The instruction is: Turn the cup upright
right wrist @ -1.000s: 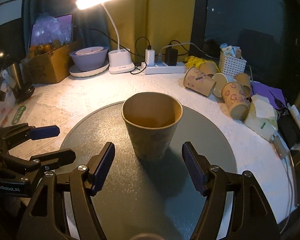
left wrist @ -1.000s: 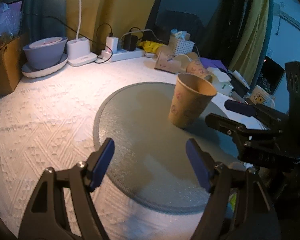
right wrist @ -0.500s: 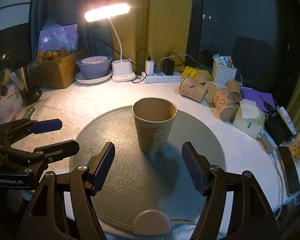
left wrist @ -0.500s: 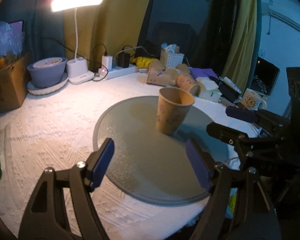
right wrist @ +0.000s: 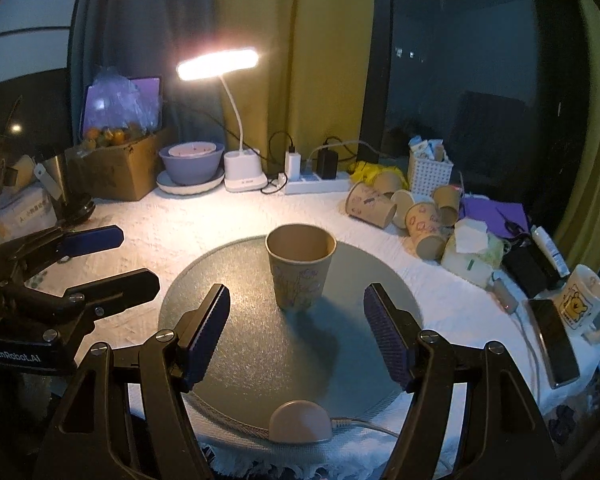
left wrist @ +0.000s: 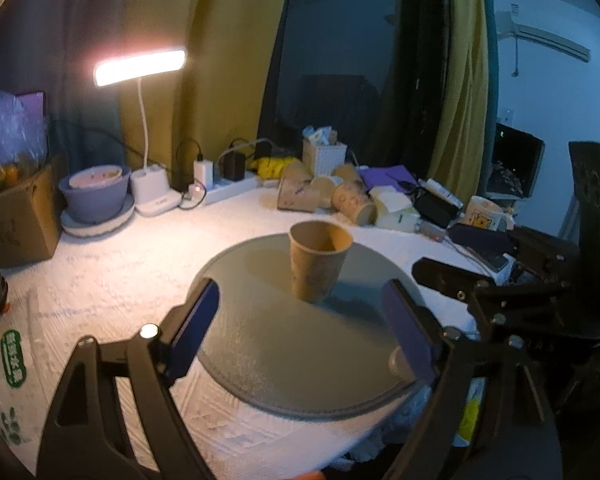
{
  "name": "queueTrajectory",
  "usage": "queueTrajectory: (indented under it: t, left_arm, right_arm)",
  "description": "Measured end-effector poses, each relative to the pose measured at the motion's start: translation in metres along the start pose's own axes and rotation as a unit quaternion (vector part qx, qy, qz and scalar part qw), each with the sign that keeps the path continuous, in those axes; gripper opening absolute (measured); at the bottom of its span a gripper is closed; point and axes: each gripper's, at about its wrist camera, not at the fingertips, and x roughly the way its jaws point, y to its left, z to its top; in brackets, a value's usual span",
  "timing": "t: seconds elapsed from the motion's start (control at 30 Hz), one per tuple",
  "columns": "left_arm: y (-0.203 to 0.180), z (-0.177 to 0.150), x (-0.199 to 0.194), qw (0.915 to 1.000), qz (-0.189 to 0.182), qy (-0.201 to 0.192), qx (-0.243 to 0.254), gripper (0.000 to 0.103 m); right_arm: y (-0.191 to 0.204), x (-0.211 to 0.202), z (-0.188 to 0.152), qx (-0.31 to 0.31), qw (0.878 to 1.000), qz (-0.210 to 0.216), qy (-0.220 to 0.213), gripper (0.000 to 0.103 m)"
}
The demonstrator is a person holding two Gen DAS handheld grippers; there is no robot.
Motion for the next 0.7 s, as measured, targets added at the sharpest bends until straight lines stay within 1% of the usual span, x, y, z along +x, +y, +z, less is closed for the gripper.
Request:
queueTrajectory:
  t: [0.33, 0.4, 0.43, 0.53, 0.7]
  left_arm:
    - [-0.008, 0.015, -0.032, 0.9982, 0.009, -0.055, 0.022, 0.086]
    - [-0.01, 0.018, -0.037, 0.9977, 0.01, -0.063, 0.024, 0.092]
    - [-0.01, 0.019, -0.039, 0.9975, 0.009, -0.066, 0.026, 0.093]
    - [-0.014, 0.021, -0.047, 0.9967, 0.004, -0.075, 0.033, 0.093]
    - [-0.018, 0.028, -0.063, 0.9948, 0.011, -0.094, 0.037, 0.093]
  right_arm:
    - [0.001, -0.025, 0.01, 0.0, 1.0, -0.001, -0.029, 0.073]
    - [0.0, -0.03, 0.012, 0.001, 0.999, -0.001, -0.034, 0.073]
    - [-0.001, -0.033, 0.013, 0.002, 0.999, -0.001, -0.037, 0.073]
    - [-0.003, -0.04, 0.015, 0.005, 0.999, -0.002, -0.045, 0.073]
    - [-0.006, -0.057, 0.018, 0.014, 0.998, -0.008, -0.062, 0.073]
